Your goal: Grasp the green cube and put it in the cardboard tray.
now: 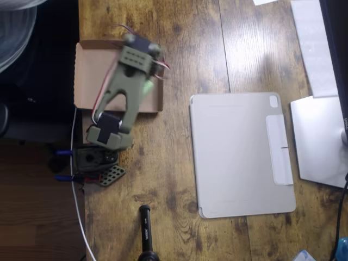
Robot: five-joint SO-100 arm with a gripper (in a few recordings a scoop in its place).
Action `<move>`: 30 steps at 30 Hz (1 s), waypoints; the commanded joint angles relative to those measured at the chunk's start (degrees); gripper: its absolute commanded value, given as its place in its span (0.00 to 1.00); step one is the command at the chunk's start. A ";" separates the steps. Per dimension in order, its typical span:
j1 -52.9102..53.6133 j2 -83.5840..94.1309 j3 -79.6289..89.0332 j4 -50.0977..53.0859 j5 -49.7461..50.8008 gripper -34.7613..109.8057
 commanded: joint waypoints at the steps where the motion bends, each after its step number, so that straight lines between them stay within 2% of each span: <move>1: -0.35 1.23 -1.41 0.62 0.62 0.37; 7: 2.72 2.02 -2.02 0.09 0.00 0.41; 14: 9.05 3.96 -0.88 0.62 -3.34 0.39; 16: 16.00 4.83 -0.26 1.14 -6.15 0.35; 24: 58.54 0.70 -0.88 0.44 -21.27 0.24; 27: 66.97 0.18 -0.70 0.53 -24.79 0.24; 30: 70.66 0.79 0.44 1.23 -26.54 0.24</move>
